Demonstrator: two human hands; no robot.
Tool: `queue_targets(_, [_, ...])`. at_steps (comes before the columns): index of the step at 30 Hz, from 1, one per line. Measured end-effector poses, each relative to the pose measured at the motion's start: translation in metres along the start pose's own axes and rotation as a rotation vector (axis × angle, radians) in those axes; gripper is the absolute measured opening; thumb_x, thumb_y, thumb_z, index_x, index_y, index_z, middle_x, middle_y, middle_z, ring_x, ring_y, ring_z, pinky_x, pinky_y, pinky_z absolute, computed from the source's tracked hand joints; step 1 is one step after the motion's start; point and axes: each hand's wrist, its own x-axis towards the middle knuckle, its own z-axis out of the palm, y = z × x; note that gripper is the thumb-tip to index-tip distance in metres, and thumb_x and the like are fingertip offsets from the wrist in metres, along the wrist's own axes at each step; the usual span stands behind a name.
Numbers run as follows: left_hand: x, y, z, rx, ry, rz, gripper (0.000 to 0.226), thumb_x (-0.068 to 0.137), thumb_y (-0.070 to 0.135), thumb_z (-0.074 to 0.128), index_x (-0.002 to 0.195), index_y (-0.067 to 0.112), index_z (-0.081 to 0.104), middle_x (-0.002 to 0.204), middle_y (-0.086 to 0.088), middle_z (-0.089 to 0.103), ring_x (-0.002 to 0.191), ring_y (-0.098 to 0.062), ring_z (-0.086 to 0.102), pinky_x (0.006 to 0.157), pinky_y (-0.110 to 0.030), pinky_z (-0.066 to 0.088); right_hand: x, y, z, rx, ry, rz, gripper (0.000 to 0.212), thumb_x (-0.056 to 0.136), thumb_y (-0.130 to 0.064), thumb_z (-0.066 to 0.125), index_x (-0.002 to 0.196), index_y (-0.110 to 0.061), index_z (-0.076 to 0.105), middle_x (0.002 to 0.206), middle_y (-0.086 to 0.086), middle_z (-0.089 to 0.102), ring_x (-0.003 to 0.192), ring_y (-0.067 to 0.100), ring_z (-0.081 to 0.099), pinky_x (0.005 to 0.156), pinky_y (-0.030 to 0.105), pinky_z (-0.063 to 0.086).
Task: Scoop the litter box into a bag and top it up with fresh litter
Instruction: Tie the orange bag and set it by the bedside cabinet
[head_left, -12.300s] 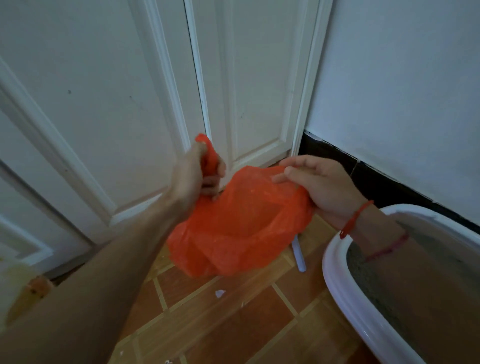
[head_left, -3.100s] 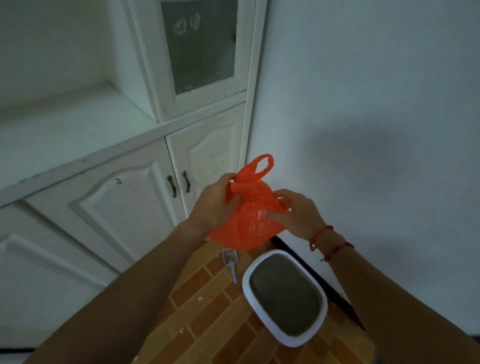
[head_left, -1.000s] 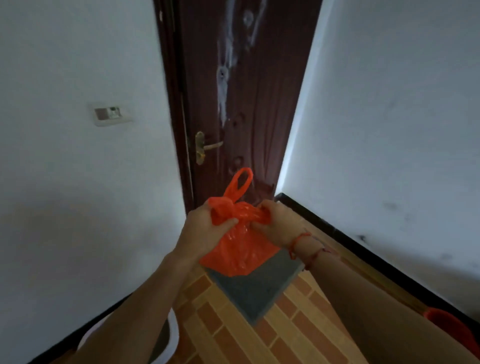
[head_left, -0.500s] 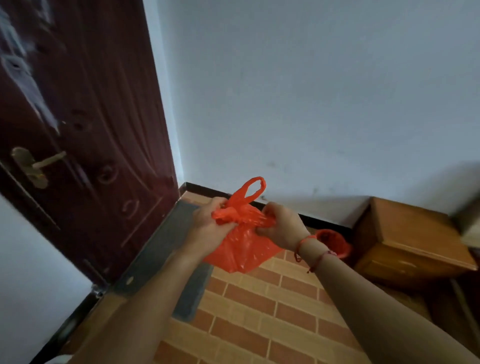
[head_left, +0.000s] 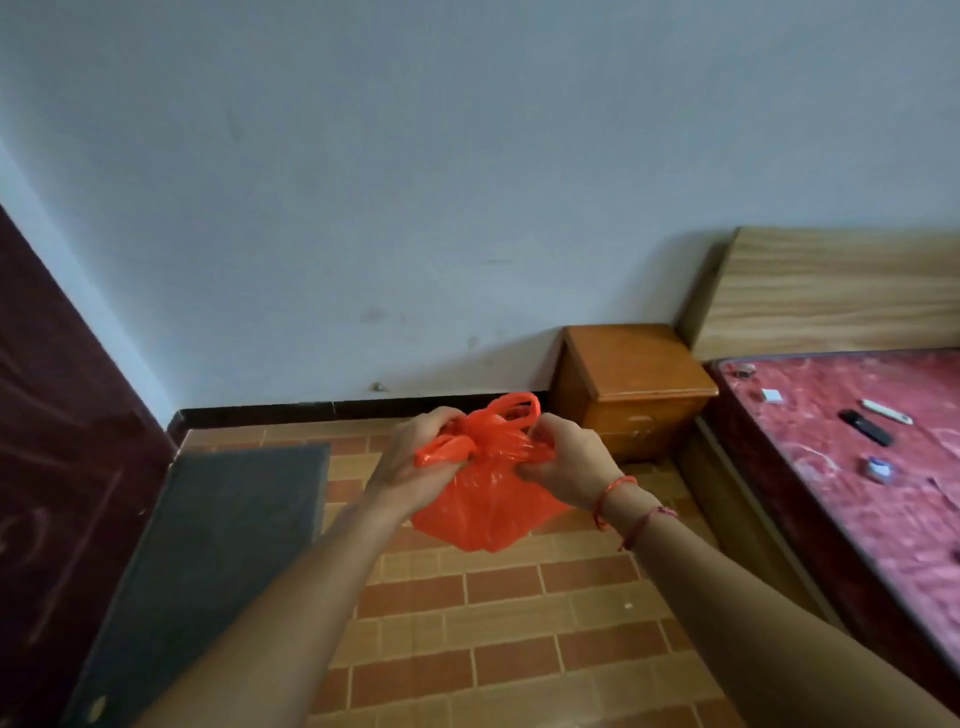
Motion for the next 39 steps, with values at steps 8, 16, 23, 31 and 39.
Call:
queue_targets(8, [0.034,0.001,0.032,0.004,-0.093,0.065,0.030,0.078,0.034,0.071,0.107,0.035,0.064,0.093,0.016,0.071,0.083,0.006,0.064,0.072,-0.018,0.051,0.003,0.038,-0.005,0.001,0.070,0.142,0.031,0.075,-0.032,0.074,0.100,-0.022,0.058,0.100,0.002,0.066,0.093,0.023,0.062,0.072,0.027,0.045])
queue_targets(16, [0.096,-0.005,0.075,0.022,-0.143,0.084,0.036,0.073,0.040,0.070,0.108,0.038,0.062,0.096,0.017,0.071,0.088,0.000,0.067,0.079,-0.030,0.055,0.045,0.089,-0.016,0.040,0.065,0.236,0.030,0.072,-0.034,0.074,0.095,-0.026,0.057,0.099,0.000,0.066,0.093,0.022,0.062,0.072,0.027,0.046])
queue_targets(23, [0.190,-0.016,0.125,0.064,-0.195,0.033,0.051,0.069,0.041,0.071,0.118,0.030,0.063,0.105,0.011,0.072,0.094,-0.007,0.068,0.081,-0.035,0.056,0.129,0.155,-0.026,0.077,0.008,0.279,0.031,0.072,-0.034,0.074,0.097,-0.025,0.058,0.099,0.000,0.065,0.092,0.021,0.061,0.071,0.026,0.044])
queue_targets(31, [0.294,-0.016,0.166,0.107,-0.195,-0.040,0.042,0.072,0.035,0.069,0.113,0.033,0.063,0.106,0.008,0.072,0.095,-0.011,0.067,0.081,-0.034,0.055,0.235,0.212,-0.050,0.098,-0.122,0.298,0.034,0.071,-0.034,0.074,0.100,-0.027,0.059,0.104,0.001,0.066,0.093,0.022,0.062,0.076,0.031,0.051])
queue_targets(39, [0.385,-0.040,0.183,0.135,-0.258,-0.121,0.044,0.070,0.045,0.061,0.113,0.038,0.056,0.104,0.010,0.067,0.094,-0.009,0.065,0.079,-0.035,0.055,0.328,0.238,-0.055,0.081,-0.167,0.308,0.031,0.074,-0.029,0.072,0.101,-0.025,0.059,0.105,0.002,0.066,0.094,0.023,0.062,0.079,0.035,0.053])
